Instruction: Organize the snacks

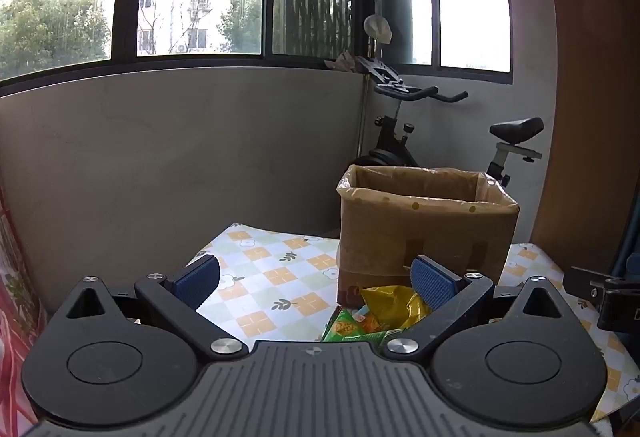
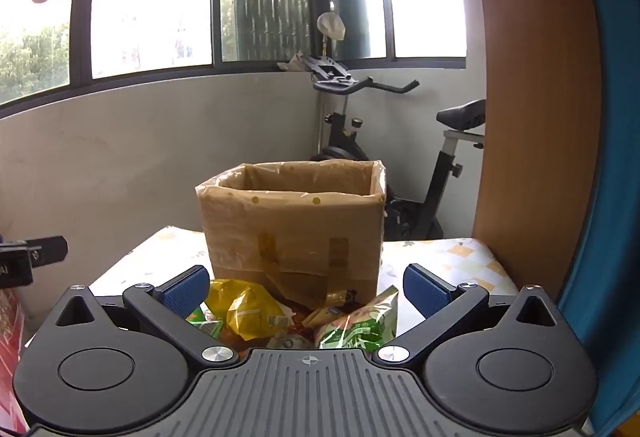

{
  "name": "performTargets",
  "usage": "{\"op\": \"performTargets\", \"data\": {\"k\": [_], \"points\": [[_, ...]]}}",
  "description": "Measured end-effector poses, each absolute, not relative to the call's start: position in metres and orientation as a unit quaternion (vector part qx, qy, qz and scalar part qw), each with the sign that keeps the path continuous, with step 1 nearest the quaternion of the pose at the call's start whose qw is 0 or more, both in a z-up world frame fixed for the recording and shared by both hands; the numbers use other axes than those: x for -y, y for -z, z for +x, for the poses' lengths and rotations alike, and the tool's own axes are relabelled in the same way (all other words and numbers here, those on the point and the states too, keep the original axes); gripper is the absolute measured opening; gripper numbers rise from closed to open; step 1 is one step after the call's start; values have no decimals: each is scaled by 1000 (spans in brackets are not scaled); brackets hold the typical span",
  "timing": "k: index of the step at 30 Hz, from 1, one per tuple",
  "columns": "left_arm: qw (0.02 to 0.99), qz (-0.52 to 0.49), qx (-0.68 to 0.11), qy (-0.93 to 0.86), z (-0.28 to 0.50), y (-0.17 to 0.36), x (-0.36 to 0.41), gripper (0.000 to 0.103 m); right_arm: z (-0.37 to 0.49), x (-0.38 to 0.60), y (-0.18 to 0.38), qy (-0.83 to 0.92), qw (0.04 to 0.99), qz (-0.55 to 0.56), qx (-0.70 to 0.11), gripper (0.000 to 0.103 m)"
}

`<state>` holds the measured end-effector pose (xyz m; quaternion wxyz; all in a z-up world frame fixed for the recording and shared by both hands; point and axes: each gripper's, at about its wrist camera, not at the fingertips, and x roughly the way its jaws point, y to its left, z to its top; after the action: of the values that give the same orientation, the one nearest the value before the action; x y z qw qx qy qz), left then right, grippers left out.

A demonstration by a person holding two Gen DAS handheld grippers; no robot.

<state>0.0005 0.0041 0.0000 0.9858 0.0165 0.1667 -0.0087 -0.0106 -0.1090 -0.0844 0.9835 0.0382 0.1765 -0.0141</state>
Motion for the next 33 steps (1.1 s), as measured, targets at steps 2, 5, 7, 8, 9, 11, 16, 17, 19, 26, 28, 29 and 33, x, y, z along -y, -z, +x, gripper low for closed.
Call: {"op": "performTargets", "data": {"k": [2, 5, 7, 8, 9, 11, 16, 17, 19, 26, 28, 29, 33], "points": [[988, 3, -154, 25, -2, -1, -7, 102, -12, 109, 84, 14, 983, 40, -177, 103], [987, -13, -154, 38, 0, 0, -9, 103, -14, 111, 84, 20, 984, 43, -174, 103], [986, 4, -163, 28, 5, 4, -3, 103, -14, 111, 83, 24, 984, 40, -172, 103], [986, 15, -165, 24, 4, 4, 0, 103, -15, 110, 83, 28, 984, 37, -172, 103], [986, 29, -164, 20, 4, 5, 3, 103, -17, 111, 83, 30, 985, 36, -169, 103], [986, 55, -157, 20, 1, 7, 12, 103, -18, 111, 83, 31, 985, 35, -167, 103], [986, 71, -150, 29, -5, 6, 11, 103, -17, 111, 85, 30, 984, 35, -171, 103], [985, 69, -152, 29, -6, 5, 11, 103, -16, 111, 86, 30, 984, 35, -171, 103], [985, 60, -158, 27, -5, 4, 6, 103, -16, 111, 86, 30, 984, 35, -171, 103], [984, 47, -170, 23, -5, 6, 4, 103, -15, 110, 87, 27, 984, 35, -174, 103], [984, 46, -172, 23, -5, 6, 5, 103, -15, 110, 86, 26, 984, 34, -174, 103], [984, 46, -173, 22, -5, 6, 7, 103, -15, 111, 86, 27, 984, 34, -174, 103], [983, 44, -180, 21, -4, 6, 9, 103, -14, 110, 87, 26, 983, 34, -176, 103]]}}
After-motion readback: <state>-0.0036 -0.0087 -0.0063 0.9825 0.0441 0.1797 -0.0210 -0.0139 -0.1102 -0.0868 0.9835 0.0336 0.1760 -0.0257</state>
